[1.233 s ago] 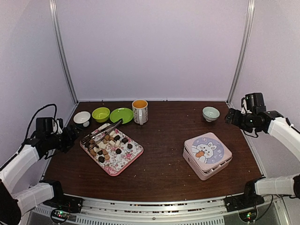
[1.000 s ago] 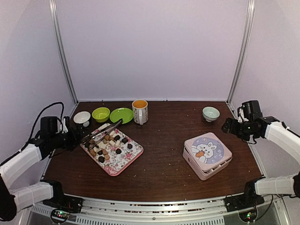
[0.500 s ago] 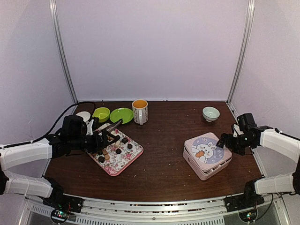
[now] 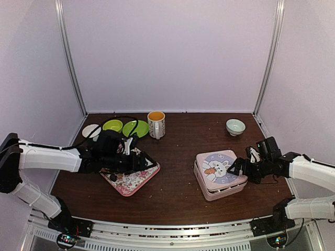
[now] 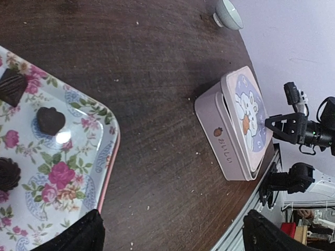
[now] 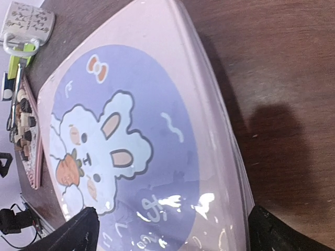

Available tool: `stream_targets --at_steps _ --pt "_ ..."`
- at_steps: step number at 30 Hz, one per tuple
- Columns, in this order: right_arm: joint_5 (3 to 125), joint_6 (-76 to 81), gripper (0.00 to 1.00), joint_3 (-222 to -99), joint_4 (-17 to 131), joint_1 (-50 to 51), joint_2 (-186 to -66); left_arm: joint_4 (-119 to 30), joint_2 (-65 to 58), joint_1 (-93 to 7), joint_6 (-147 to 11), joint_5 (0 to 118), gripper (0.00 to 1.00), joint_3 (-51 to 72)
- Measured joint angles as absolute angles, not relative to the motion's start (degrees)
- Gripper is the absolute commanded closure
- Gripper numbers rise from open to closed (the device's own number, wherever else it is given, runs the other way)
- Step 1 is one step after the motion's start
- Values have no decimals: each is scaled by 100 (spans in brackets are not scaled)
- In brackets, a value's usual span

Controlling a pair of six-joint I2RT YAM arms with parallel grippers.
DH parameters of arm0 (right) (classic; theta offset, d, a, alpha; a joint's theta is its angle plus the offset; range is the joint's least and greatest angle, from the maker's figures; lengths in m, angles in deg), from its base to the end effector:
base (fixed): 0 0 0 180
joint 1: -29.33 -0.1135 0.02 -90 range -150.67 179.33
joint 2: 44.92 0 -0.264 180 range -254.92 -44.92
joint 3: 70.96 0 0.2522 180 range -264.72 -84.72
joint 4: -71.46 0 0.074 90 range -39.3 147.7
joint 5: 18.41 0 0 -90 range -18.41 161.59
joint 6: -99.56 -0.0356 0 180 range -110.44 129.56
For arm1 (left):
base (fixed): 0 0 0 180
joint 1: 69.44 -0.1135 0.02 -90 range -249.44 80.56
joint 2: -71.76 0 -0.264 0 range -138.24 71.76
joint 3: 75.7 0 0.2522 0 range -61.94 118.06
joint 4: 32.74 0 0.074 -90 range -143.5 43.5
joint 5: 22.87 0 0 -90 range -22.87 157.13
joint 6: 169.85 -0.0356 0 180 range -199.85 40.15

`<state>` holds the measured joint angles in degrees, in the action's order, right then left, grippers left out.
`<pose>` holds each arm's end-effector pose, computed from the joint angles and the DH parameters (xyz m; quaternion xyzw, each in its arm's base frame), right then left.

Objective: Pack the chocolate
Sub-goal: Move the packing box to the center of the board.

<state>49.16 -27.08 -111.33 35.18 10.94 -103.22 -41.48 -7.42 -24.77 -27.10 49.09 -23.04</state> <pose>0.1701 0.0709 0.1738 0.0890 0.9311 0.3034 0.1818 0.1943 -0.2076 0.1979 0.0101 0.8800 -0.4330 0.1950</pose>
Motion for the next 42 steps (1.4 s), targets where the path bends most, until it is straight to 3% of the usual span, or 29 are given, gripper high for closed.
stream_targets --at_steps 7,18,26,36,42 --pt "4942 -3088 0 -11271 3574 362 -10182 -3952 -1380 -1988 -2686 5020 7 -1775" --pt "5777 -2671 0 -12047 2995 333 -10381 -3928 -2386 -1837 -2874 5042 16 -702" --pt "5901 -2544 0 -12049 3013 333 -10508 -3943 -3273 -1682 -2926 4928 16 238" --pt "5831 -2468 15 -12101 3214 333 -11009 -4199 -4281 -1574 -3117 4826 26 1400" --pt "5742 -2459 13 -12086 3358 333 -10974 -4498 -4685 -1590 -3291 4828 35 1879"
